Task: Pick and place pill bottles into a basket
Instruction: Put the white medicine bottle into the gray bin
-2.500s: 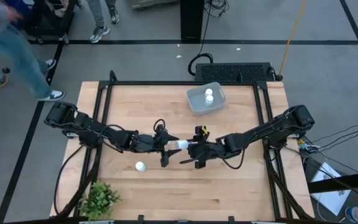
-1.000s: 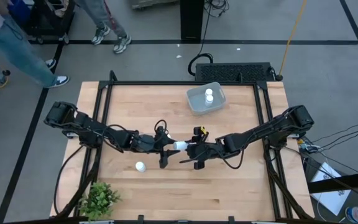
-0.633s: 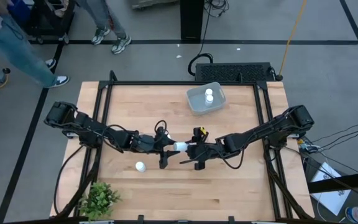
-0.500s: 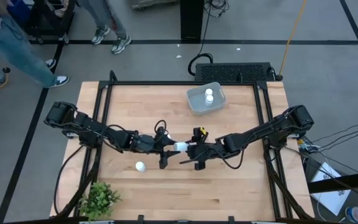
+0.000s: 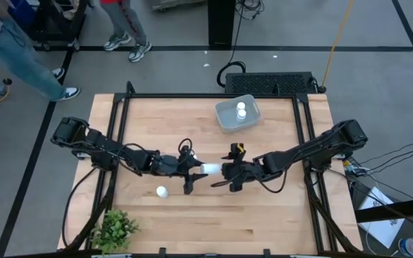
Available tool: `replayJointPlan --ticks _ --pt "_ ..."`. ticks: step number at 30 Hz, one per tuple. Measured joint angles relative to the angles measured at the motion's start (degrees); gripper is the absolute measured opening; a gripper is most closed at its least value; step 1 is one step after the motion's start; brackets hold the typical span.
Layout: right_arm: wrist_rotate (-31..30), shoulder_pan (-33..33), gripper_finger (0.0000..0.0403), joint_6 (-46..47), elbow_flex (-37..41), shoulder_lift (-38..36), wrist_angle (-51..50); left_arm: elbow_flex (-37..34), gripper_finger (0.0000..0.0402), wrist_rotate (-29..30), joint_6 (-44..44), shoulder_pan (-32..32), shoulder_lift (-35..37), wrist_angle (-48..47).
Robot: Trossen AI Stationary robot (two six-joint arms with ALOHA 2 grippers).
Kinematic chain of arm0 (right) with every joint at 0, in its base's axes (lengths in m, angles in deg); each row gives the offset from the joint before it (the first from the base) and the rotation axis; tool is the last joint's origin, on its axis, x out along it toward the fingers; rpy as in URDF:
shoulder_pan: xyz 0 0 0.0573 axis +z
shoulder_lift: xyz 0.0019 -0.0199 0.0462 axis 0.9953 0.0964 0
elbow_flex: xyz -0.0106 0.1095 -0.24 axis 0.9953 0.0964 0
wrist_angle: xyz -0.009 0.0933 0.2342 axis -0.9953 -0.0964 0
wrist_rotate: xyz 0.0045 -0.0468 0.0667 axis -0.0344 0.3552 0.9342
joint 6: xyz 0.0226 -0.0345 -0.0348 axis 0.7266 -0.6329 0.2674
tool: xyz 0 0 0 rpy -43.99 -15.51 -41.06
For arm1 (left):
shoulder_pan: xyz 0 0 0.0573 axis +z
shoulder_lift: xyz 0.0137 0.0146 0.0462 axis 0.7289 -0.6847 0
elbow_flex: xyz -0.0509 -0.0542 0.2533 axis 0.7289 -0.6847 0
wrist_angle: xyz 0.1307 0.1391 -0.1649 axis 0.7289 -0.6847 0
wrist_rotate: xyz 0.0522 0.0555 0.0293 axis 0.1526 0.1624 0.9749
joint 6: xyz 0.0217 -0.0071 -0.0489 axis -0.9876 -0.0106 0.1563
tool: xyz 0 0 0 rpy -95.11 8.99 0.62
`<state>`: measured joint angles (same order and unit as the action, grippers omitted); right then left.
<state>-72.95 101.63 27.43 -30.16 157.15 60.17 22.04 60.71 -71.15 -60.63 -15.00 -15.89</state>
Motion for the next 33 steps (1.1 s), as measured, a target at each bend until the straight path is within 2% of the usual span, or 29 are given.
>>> replayJointPlan --ticks 6,9,11,15,21,26,33 --pt "0.1 0.6 0.0200 5.7 8.6 -7.0 3.8 0.0 0.0197 0.2 -0.5 -0.1 0.0 0.0" --pt "0.1 0.5 0.0199 7.6 16.5 -12.2 13.6 0.0 0.0197 0.2 -0.7 -0.1 0.0 0.6" --pt "1.3 0.6 0.0201 7.6 22.5 -15.8 23.6 0.0 0.0197 0.3 -1.1 0.0 0.0 1.3" --pt "7.4 0.5 0.0205 8.0 34.8 -22.2 44.8 0.0 0.0197 0.3 -2.0 -0.1 0.0 2.6" --pt "21.6 -3.5 0.0205 20.1 48.7 -25.7 68.4 0.0 0.0198 -0.2 -2.3 -0.1 0.0 5.4" --pt "25.7 -6.0 0.0217 25.4 52.2 -23.0 77.3 0.0 0.0198 -0.3 -2.8 -0.1 0.0 8.3" --pt "28.9 -7.1 0.0282 26.7 49.1 -16.9 82.0 0.0 0.0198 -0.3 -2.9 -0.1 0.0 8.4"
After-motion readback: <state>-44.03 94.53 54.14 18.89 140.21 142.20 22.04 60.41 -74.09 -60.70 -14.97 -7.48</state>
